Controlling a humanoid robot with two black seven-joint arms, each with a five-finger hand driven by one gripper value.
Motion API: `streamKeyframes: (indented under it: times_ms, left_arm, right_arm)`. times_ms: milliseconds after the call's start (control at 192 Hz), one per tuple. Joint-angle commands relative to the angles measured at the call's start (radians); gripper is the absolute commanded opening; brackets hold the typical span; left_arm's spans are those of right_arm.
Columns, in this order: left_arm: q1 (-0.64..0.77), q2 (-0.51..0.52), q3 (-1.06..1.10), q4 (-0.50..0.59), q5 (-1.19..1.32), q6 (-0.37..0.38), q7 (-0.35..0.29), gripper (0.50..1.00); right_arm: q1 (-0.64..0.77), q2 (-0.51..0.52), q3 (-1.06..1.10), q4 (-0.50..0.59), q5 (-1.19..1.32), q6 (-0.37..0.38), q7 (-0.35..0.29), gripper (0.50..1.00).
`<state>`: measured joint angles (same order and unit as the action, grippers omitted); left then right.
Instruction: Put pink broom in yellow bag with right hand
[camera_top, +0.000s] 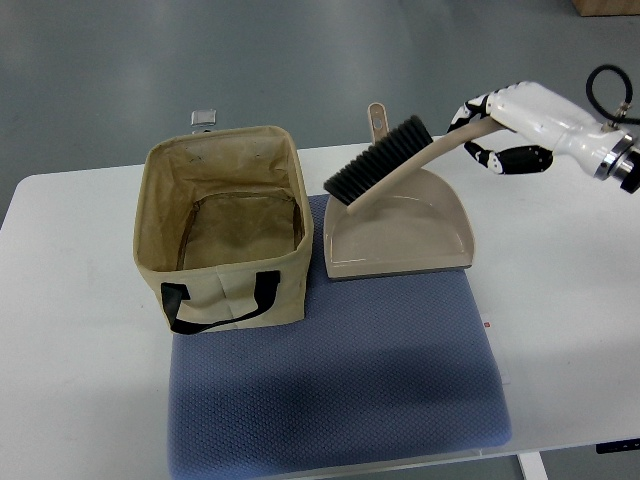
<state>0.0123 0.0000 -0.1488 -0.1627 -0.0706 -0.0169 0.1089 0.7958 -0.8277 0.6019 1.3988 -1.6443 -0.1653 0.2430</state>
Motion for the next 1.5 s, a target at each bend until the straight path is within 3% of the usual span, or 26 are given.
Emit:
streamKeyframes:
  times_ms: [0,151,521,740,818,875,922,979,1266,1495]
  left_arm:
    - [0.0,0.0,0.0,0.0,0.0,0.0,0.0,1.0]
    - [0.0,0.0,0.0,0.0,0.0,0.0,0.0,1.0]
    - [0.0,0.0,0.0,0.0,0.0,0.0,0.0,1.0]
    - [0.0,0.0,0.0,0.0,0.0,0.0,0.002,1.0]
    - [0.0,0.0,0.0,0.0,0.0,0.0,0.0,1.0]
    - [0.0,0.0,0.0,0.0,0.0,0.0,0.0,1.0]
    - [0.0,0.0,0.0,0.0,0.0,0.0,0.0,1.0]
    - [0.0,0.0,0.0,0.0,0.0,0.0,0.0,1.0]
    - [0.0,0.0,0.0,0.0,0.0,0.0,0.0,1.0]
    - [0.0,0.0,0.0,0.0,0.0,0.0,0.0,1.0]
  right_arm:
    - [0.1,0.001,-0.004,-0.044,0.011,0.029,-0.002,0.5]
    - [0.184,0.038,-0.01,-0.055,0.006,0.067,-0.01,0.5]
    - [0.241,0.318,-0.028,-0.064,-0.123,0.171,-0.054,0.5]
    - [0.235,0.403,-0.074,-0.092,-0.126,0.167,-0.091,0.502]
    - [0.226,0.42,-0.074,-0.098,-0.123,0.161,-0.091,0.651]
    - [0.215,0.421,-0.073,-0.098,-0.121,0.161,-0.091,0.701]
    - [0.214,0.423,-0.07,-0.098,-0.114,0.162,-0.09,0.79]
    - [0.214,0.423,-0.067,-0.098,-0.107,0.162,-0.09,0.852]
    - [0.192,0.398,-0.02,-0.099,-0.071,0.159,-0.082,0.864]
    - [0.043,0.383,0.156,-0.133,0.285,0.17,-0.082,0.864]
